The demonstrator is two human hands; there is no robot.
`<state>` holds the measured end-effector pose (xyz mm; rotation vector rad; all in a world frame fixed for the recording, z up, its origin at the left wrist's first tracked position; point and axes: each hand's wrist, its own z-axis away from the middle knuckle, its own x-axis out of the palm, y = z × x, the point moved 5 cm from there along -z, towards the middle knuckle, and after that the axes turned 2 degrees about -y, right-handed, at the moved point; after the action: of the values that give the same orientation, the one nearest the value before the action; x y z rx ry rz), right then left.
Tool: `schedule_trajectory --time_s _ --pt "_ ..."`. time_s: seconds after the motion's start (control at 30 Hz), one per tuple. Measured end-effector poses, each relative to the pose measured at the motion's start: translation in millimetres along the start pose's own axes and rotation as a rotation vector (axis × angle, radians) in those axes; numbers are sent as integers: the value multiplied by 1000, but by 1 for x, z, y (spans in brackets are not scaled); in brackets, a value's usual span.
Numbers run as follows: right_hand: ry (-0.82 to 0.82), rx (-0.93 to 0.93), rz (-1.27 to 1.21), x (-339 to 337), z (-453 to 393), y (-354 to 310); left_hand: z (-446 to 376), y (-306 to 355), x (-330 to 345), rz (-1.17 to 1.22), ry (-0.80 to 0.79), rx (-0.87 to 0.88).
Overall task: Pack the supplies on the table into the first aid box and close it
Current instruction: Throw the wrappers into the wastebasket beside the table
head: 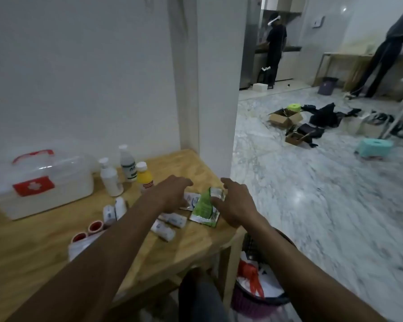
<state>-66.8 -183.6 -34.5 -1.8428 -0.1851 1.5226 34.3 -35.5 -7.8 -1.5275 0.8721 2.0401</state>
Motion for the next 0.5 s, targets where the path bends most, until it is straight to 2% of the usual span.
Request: schedule_trajectory --time_s 0.1,0.2,0.33,0.5 --pt "-4 20 9 5 -3 6 -10 -4 7 -26 -68 -38" --pt "-4 41 -20 5 -2 8 -16 -5 7 -32 -62 -35" --pt "40 76 -141 6 -5 12 -17 -2 3 -51 2 0" --pt "219 130 -317 0 3 24 -22 6 -2 -43 119 26"
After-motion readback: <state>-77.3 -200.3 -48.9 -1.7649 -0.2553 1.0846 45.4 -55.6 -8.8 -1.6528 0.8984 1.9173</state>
